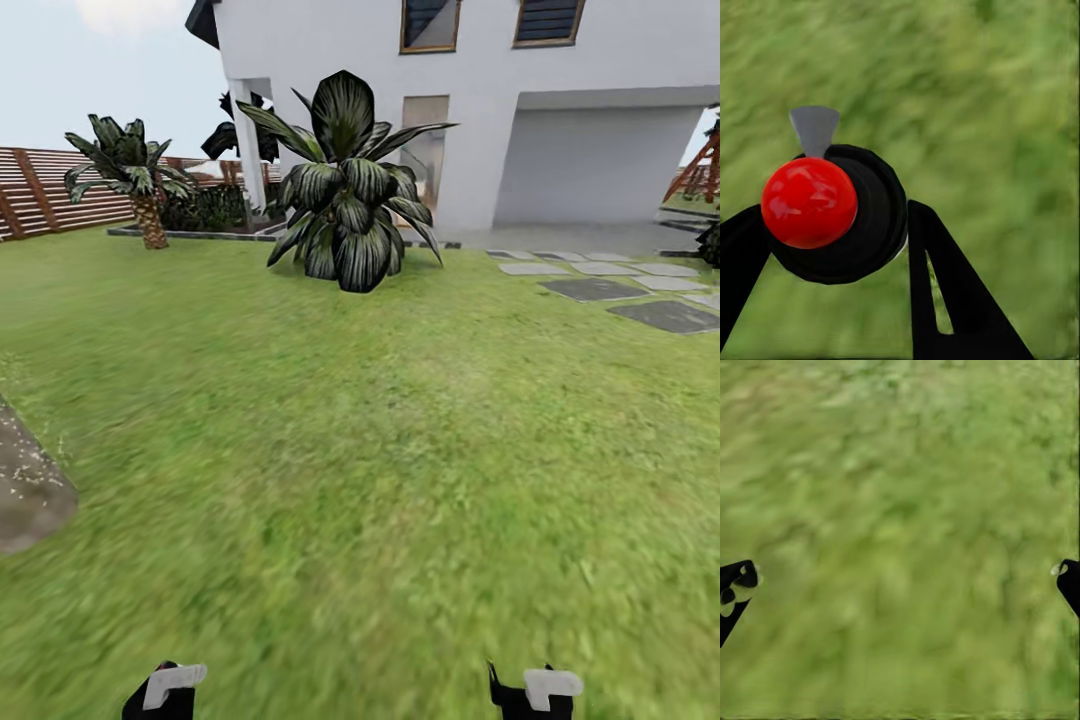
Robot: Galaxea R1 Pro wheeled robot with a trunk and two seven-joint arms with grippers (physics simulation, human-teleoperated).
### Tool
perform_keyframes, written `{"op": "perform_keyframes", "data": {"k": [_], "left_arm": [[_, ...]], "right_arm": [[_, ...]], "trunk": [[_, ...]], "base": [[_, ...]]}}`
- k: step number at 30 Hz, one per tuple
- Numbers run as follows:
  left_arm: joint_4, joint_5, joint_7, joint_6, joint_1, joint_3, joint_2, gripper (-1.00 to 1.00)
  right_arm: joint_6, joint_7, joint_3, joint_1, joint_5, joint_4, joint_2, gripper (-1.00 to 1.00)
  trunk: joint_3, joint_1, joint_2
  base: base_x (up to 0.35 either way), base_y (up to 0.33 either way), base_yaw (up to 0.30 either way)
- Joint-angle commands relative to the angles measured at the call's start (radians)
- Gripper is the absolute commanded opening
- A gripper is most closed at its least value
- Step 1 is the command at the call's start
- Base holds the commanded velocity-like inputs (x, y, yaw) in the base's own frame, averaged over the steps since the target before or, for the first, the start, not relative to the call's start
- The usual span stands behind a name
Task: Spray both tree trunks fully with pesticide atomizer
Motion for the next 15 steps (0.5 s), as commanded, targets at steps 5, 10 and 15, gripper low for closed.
{"op": "perform_keyframes", "data": {"k": [5, 10, 15], "left_arm": [[0.0, -0.001, 0.0, 0.0, 0.0, 0.0, -0.001, -1.0], [0.0, -0.001, 0.0, 0.0, 0.0, 0.0, -0.001, -1.0], [0.0, -0.001, 0.0, 0.0, 0.001, 0.0, -0.001, -1.0]], "right_arm": [[0.0, 0.0, 0.0, 0.0, 0.0, 0.0, 0.0, 1.0], [0.0, 0.0, 0.0, 0.0, 0.0, 0.0, 0.0, 1.0], [0.0, 0.0, 0.0, 0.0, 0.0, 0.0, 0.0, 1.0]], "trunk": [[0.0, 0.0, 0.0], [0.0, 0.0, 0.0], [0.0, 0.0, 0.0]], "base": [[-0.143, -0.216, -0.3], [-0.127, -0.211, -0.3], [-0.114, -0.211, -0.3]]}}
